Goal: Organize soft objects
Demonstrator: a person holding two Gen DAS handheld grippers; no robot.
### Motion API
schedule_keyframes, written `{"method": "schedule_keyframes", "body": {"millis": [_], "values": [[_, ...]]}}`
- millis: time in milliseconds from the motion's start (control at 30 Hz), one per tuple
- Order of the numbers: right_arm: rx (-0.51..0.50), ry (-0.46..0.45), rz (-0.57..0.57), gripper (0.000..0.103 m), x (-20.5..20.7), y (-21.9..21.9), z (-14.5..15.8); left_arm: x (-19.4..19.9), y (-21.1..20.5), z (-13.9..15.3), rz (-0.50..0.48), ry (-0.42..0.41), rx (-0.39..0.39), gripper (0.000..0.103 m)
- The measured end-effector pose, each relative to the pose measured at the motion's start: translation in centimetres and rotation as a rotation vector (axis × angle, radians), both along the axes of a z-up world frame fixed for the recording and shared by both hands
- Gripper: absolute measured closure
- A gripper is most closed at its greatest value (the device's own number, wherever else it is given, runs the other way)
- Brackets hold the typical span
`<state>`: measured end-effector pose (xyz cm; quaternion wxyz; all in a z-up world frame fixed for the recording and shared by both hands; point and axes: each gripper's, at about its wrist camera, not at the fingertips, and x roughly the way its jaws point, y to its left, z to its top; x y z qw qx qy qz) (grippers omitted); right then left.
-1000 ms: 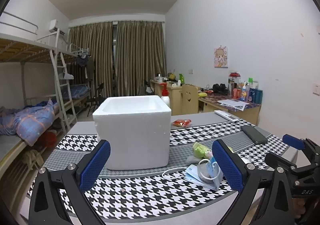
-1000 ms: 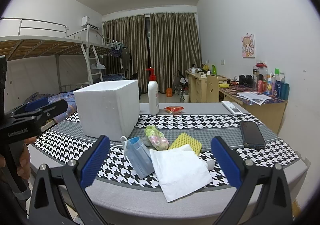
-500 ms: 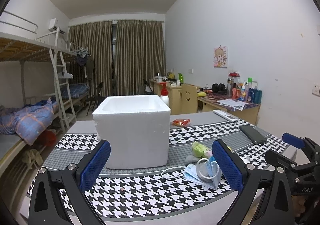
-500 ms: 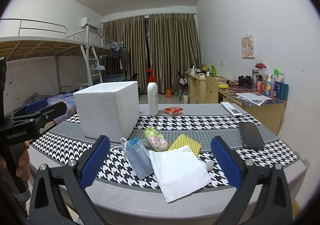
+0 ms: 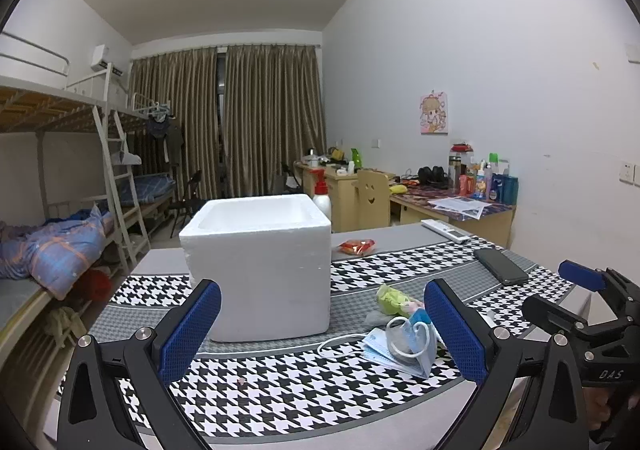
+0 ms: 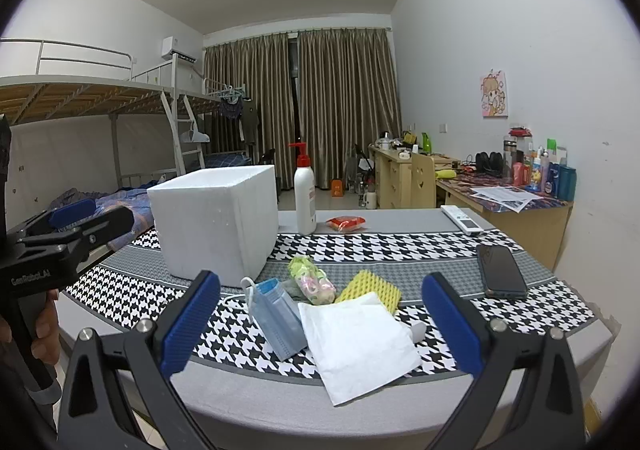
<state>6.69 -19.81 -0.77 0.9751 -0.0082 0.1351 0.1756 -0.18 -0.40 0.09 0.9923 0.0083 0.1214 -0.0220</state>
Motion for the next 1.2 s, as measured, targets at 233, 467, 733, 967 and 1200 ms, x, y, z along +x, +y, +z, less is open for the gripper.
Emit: {"method": "schedule_keyframes", "body": {"millis": [233,467,733,967,1200], "values": [[0.0,0.014,-0.008,0.001,0.6,0.0,-0.2,0.6,0.0,-0.2,-0.008,0.02,0.0,0.001],[-0.01,0.03,-0.029,0.001,1.5,-0.2,-0.4,1.3,0.0,-0.6,-0.029,0.037,-0.006,0.001],[-0.019,0.064,-0.048,0.001,2.5,-0.5,-1.0,2.6,-0.6,-1.6,-0.058,0.078,-0.004,0.001],[-0.042,0.092,-0.063,0.001,3.4,-0.6,-1.8,3.7,-1.0,-2.6,-0.081,0.128,-0.018,0.001],[-0.054,0.134,-0.079,0.001,4.2,-1.3,-2.9,4.5,-2.6,-4.0,-0.146,0.176,-0.017,0.001]]}}
